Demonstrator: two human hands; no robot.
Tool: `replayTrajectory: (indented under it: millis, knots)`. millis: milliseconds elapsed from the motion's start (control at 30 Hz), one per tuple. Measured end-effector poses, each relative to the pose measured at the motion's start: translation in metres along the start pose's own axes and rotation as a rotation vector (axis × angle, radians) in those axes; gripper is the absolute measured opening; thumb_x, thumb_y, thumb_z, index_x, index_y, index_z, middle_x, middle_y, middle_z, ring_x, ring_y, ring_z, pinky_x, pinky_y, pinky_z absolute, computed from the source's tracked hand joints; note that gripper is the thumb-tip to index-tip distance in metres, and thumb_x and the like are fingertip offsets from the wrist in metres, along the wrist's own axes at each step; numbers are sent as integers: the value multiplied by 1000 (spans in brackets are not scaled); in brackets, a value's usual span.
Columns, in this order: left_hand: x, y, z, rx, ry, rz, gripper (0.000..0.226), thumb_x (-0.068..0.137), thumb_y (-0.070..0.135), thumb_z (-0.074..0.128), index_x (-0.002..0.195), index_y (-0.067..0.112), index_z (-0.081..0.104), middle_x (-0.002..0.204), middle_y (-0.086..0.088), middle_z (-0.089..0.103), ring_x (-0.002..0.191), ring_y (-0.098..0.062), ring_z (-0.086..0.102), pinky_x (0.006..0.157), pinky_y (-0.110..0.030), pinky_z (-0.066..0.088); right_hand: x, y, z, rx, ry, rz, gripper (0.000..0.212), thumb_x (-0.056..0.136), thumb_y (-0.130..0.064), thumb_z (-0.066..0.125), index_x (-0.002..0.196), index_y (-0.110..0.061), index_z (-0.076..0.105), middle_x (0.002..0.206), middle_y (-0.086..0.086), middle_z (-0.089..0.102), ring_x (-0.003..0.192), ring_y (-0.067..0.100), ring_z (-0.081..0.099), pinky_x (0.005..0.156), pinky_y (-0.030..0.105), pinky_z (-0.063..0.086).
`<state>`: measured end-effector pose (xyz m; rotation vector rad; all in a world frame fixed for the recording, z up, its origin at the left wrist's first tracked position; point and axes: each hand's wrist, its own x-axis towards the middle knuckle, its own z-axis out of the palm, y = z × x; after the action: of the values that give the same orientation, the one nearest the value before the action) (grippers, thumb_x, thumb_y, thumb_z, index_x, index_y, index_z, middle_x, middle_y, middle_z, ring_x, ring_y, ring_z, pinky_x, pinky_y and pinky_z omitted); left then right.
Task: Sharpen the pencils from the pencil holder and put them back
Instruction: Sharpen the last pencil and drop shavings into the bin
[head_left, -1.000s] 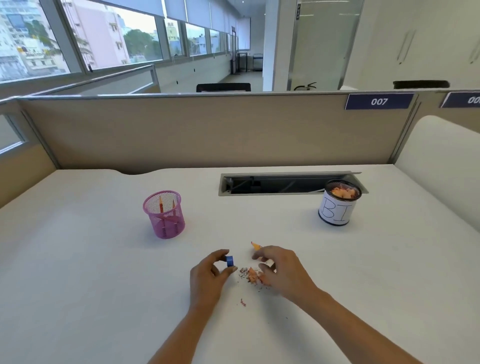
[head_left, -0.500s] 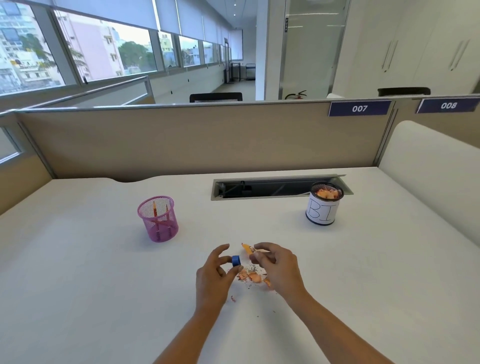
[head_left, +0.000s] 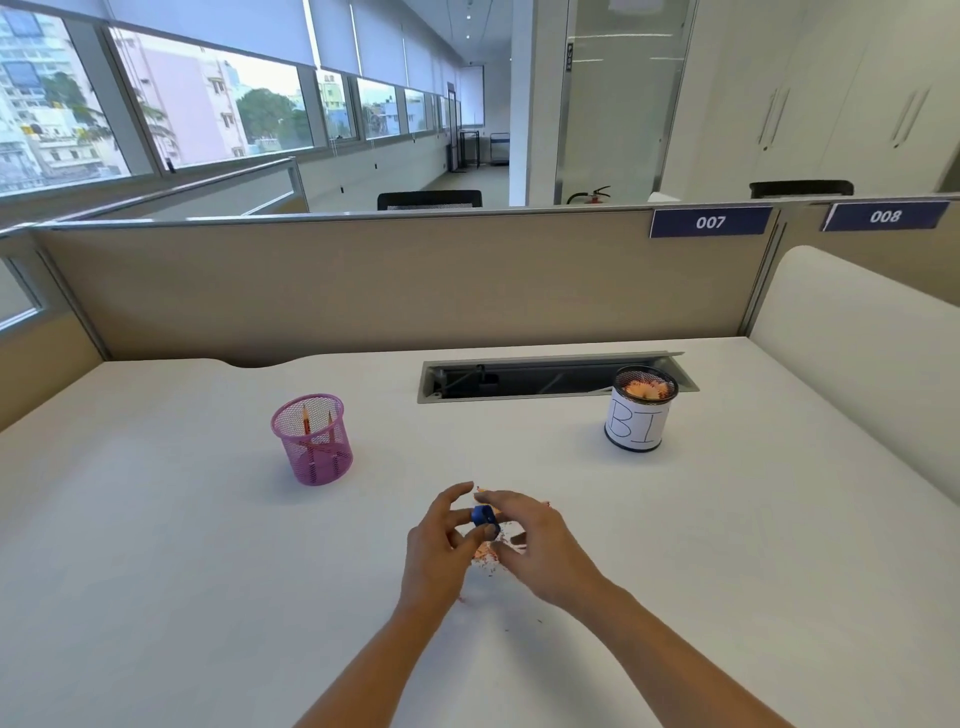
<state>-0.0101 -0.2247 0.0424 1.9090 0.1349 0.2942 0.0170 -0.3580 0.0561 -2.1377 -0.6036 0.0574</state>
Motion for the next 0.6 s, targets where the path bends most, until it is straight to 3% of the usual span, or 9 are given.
replayTrajectory:
  millis: [67,133,200,267,367,433,533,600]
  knots:
    - [0,0,0,46,-33,32,46,82,8,64,110,39,44,81,21,64,57,-9,50,62,-11,47,0,1,1,-73,-7,-91,44,86,-1,59,127,-15,56,125,-2,58,102,0,51,84,1,40]
    - [0,-1,-1,108,-54,52,51,81,8,64,111,43,41,81,25,63,56,-7,52,63,-12,47,0,2,1,-97,25,-131,37,86,-3,61,121,-12,61,117,2,61,96,4,54,85,10,46]
    - [0,-2,-1,166,-66,60,53,81,9,64,119,39,42,87,22,66,58,-8,54,68,-20,49,-1,3,3,-130,46,-153,31,84,-3,63,114,-10,62,109,4,63,94,10,57,86,19,49]
    - [2,-2,-1,207,-72,66,55,80,13,66,126,33,41,96,15,67,65,-8,58,72,-23,49,-2,5,7,-166,93,-170,26,83,-2,63,108,-7,62,102,4,64,90,11,56,83,20,49]
    - [3,-5,-2,212,-56,66,56,80,28,67,127,35,37,100,18,63,75,-7,61,63,-12,49,-4,8,13,-161,178,-157,21,83,0,62,103,-6,62,100,4,63,85,5,52,81,13,47]
    - [3,-9,-4,211,-26,49,54,81,32,65,128,31,39,104,14,62,77,-6,61,58,-7,46,-5,9,15,-149,156,-137,18,83,-2,63,101,-6,63,97,7,65,85,10,56,83,19,51]
    - [1,-22,-8,265,50,25,52,82,32,63,129,24,42,112,5,63,84,-6,59,74,-19,45,-5,11,10,-151,215,-59,21,83,-5,64,103,-8,65,99,4,67,84,9,56,80,10,43]
    - [0,-34,-12,323,106,6,52,83,31,63,130,21,43,120,2,61,103,-14,55,88,-28,44,-4,16,-1,-133,330,71,21,83,-9,65,104,-10,67,98,3,70,85,14,62,80,15,45]
